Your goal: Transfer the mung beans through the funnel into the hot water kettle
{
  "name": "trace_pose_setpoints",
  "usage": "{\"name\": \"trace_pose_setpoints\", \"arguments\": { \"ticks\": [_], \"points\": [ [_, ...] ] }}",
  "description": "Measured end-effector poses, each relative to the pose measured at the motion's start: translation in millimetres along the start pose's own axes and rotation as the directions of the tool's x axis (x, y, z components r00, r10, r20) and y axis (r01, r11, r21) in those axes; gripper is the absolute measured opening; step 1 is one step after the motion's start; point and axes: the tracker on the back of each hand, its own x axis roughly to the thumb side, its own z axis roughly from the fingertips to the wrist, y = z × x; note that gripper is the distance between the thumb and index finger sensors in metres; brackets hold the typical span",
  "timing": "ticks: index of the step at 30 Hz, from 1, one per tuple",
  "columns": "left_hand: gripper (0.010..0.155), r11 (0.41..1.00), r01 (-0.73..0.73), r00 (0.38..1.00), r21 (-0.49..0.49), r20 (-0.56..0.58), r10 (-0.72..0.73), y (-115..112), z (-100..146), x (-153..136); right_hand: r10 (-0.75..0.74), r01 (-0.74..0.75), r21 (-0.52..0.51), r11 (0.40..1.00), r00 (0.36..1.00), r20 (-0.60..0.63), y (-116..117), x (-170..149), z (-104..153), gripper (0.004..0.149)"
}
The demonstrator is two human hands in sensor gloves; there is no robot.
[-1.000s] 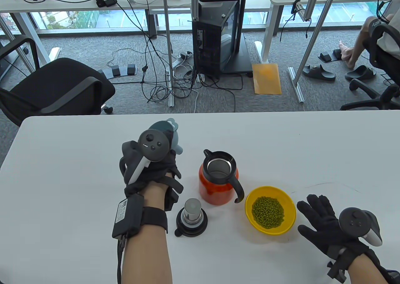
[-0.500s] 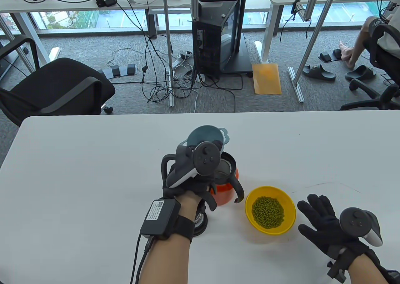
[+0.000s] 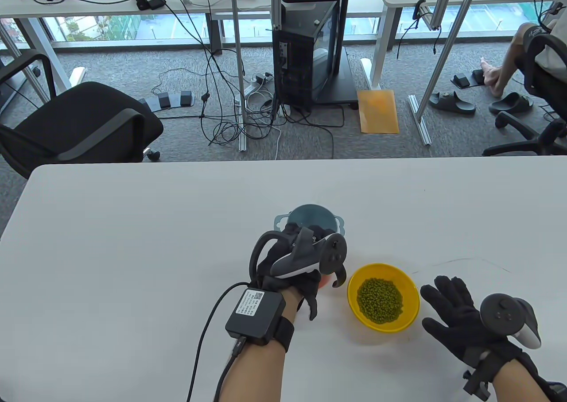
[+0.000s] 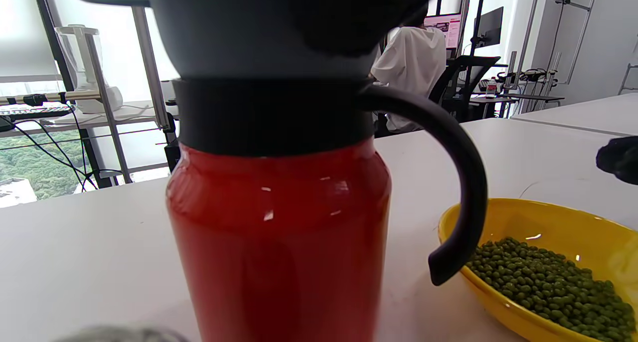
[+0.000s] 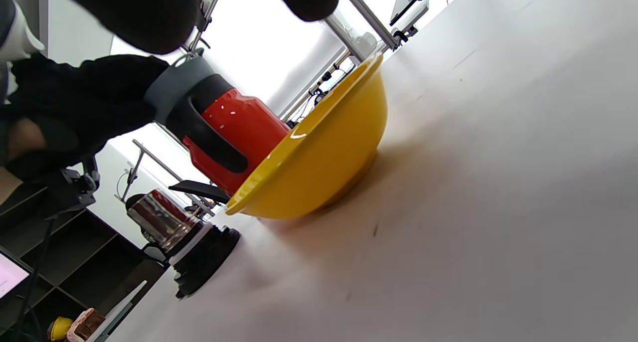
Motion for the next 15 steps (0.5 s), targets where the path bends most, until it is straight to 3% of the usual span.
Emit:
{"name": "trace_pose_setpoints", "arguments": {
  "ticks": [7,11,15],
  "points": [
    [0.061,1.000,-0.011,1.000,0.007,0.021,0.011,0.1,3.7,-8.4,0.001,-0.001,0.003,1.000,1.000,-0.004,0.1,-0.4,-0.3,0.086],
    [0.064,0.996,-0.072,0.997,0.059,0.041,0.069,17.8,21.0,-25.3,-0.010,0.010,-0.011,1.000,1.000,-0.019,-2.5,-3.8,0.6,0.086],
    [0.066,0.993,-0.082,0.995,0.091,-0.040,0.086,27.6,43.7,-56.1,-0.014,0.013,-0.016,1.000,0.999,-0.035,-2.8,-6.6,0.8,0.086]
  ]
}}
